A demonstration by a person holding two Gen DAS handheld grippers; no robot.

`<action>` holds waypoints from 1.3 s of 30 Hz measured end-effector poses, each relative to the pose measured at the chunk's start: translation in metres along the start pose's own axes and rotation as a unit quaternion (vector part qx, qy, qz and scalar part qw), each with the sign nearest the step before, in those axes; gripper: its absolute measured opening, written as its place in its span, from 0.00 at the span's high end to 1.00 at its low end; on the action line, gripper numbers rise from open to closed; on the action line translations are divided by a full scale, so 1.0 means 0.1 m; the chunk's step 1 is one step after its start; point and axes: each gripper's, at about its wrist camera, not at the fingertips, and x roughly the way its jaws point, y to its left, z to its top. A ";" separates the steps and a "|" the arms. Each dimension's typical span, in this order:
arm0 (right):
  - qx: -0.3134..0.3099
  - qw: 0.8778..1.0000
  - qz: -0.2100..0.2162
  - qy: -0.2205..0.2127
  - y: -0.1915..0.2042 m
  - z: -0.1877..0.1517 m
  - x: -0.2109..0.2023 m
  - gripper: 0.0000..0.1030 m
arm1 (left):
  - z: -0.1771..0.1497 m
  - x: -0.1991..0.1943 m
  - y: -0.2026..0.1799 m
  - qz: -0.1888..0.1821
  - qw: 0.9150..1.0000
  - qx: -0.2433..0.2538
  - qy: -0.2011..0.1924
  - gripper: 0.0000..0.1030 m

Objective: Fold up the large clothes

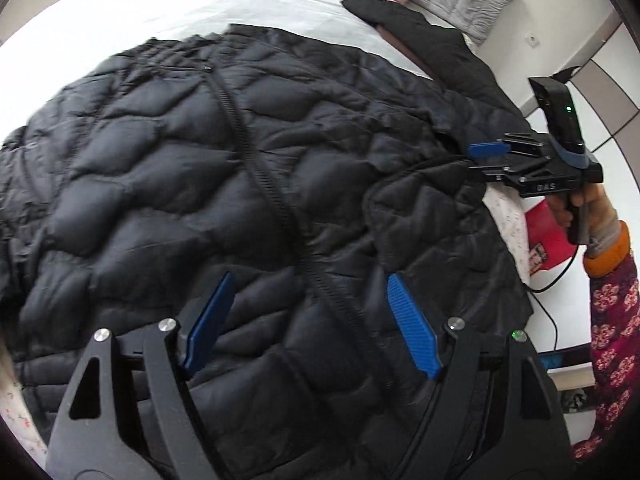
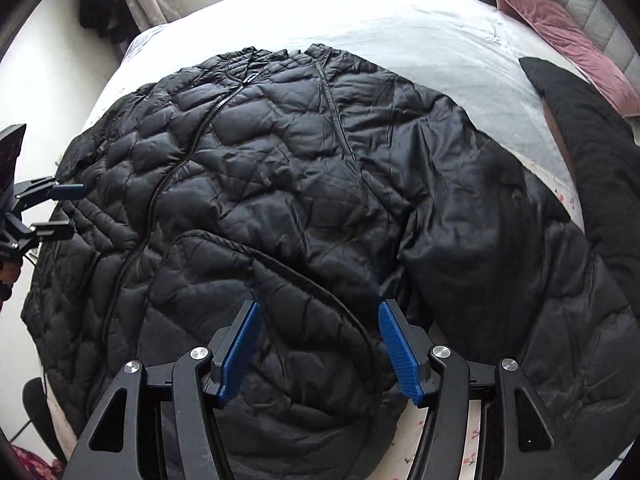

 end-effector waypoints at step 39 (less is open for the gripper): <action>0.015 0.993 0.083 -0.086 -0.01 -1.27 -0.75 0.46 | -0.56 -0.24 -1.19 -0.063 0.986 0.156 -0.021 0.49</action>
